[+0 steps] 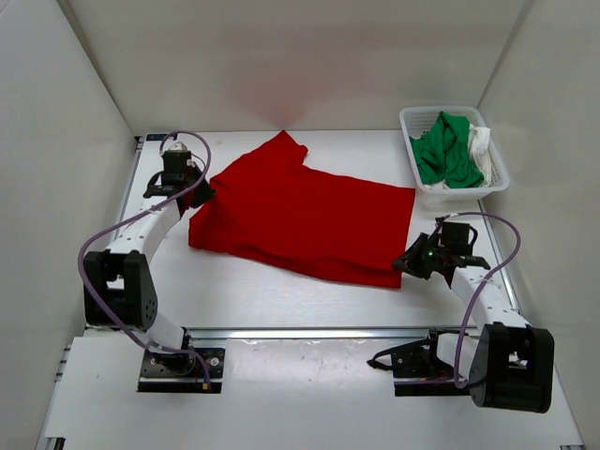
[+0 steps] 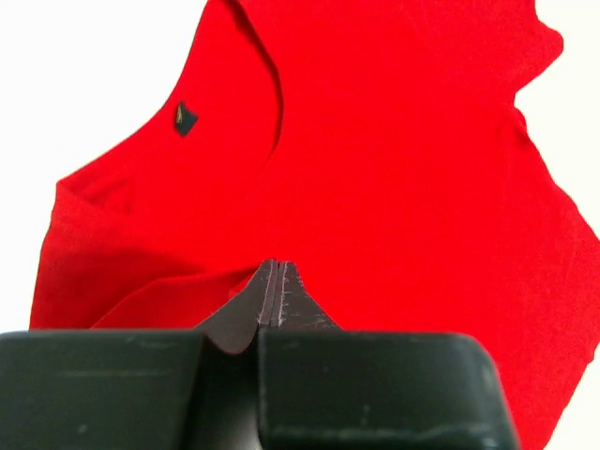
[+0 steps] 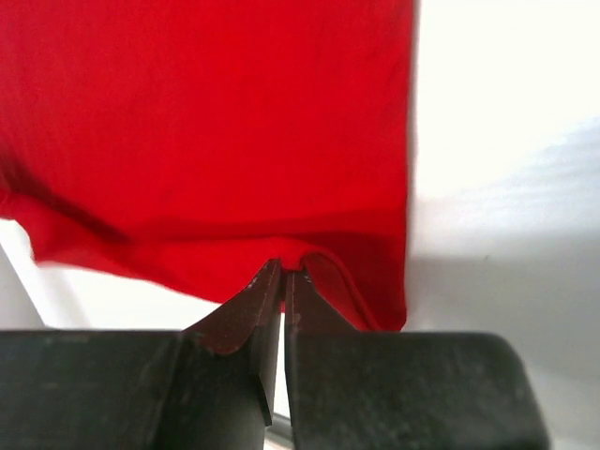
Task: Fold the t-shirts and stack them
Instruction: Grap the side of the flattened tshirt closest away from the robot with both arms, then fold the flattened tshirt in 1/3 of the way
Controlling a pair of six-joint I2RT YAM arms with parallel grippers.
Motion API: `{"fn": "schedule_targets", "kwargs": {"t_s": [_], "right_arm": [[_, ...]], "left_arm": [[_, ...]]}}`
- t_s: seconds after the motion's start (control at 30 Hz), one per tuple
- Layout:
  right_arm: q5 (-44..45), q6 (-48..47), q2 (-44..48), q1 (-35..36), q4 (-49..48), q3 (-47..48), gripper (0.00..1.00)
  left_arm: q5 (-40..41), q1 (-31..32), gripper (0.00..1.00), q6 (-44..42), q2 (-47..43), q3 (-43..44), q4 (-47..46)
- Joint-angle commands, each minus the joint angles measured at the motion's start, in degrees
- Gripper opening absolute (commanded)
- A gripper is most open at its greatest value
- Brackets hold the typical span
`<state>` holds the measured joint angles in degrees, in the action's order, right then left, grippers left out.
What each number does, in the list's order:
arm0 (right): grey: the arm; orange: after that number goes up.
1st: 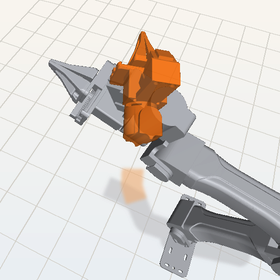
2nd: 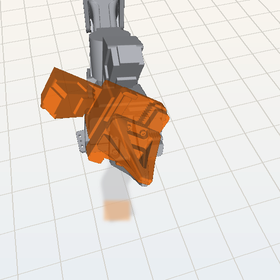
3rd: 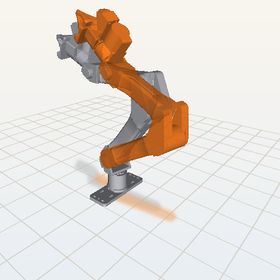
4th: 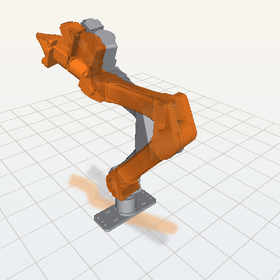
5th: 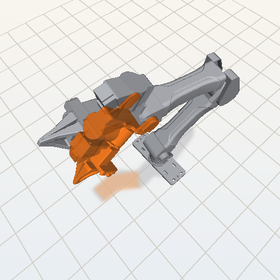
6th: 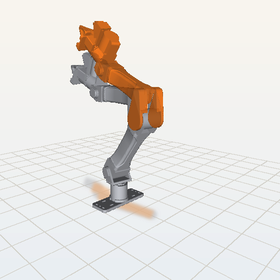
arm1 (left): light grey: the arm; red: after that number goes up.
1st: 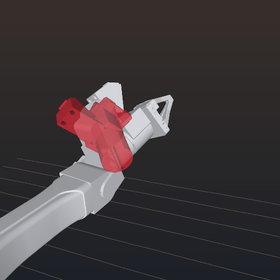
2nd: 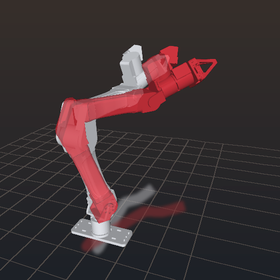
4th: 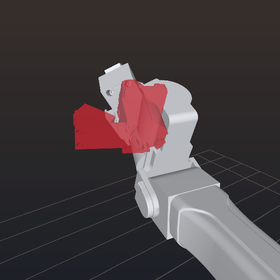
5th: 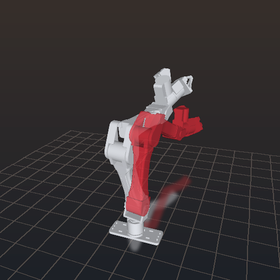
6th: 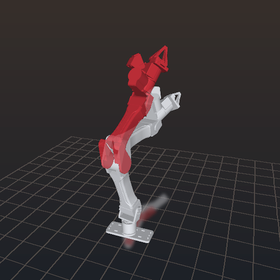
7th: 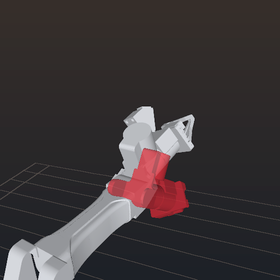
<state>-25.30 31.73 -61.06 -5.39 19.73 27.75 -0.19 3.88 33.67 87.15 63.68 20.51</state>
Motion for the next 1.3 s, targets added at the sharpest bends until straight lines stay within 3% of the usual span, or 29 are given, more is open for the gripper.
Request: {"fn": "schedule_targets", "kwargs": {"t_s": [0.0,0.43,0.67,0.83,0.97,1.13,1.27], "right_arm": [[1.83,-0.44,-2.65,-0.85,-3.38,2.57,0.00],[3.77,-0.96,-5.91,-1.38,-5.04,1.69,0.00],[4.56,-0.70,-7.23,-0.77,-5.40,1.87,0.00],[5.26,-0.35,-7.50,-0.68,-5.66,2.31,0.00],[5.43,0.35,-8.02,-1.55,-6.19,3.10,0.00],[6.31,1.85,-7.85,-2.69,-7.68,3.28,0.00],[4.12,4.30,-8.29,-3.66,-10.05,2.40,0.00]], "left_arm": [[1.59,0.25,0.00,-0.45,2.57,4.60,-1.27],[3.08,4.64,0.00,-3.17,17.16,21.91,2.07],[5.27,5.96,0.00,-5.02,23.49,26.40,4.18],[5.89,4.47,0.00,-4.14,22.71,24.57,2.78],[3.79,2.54,0.14,-2.83,22.45,23.42,2.43],[2.12,1.40,0.49,-1.94,17.71,19.39,-1.00],[0.45,-0.27,0.56,-0.37,11.74,12.99,-2.23]]}}
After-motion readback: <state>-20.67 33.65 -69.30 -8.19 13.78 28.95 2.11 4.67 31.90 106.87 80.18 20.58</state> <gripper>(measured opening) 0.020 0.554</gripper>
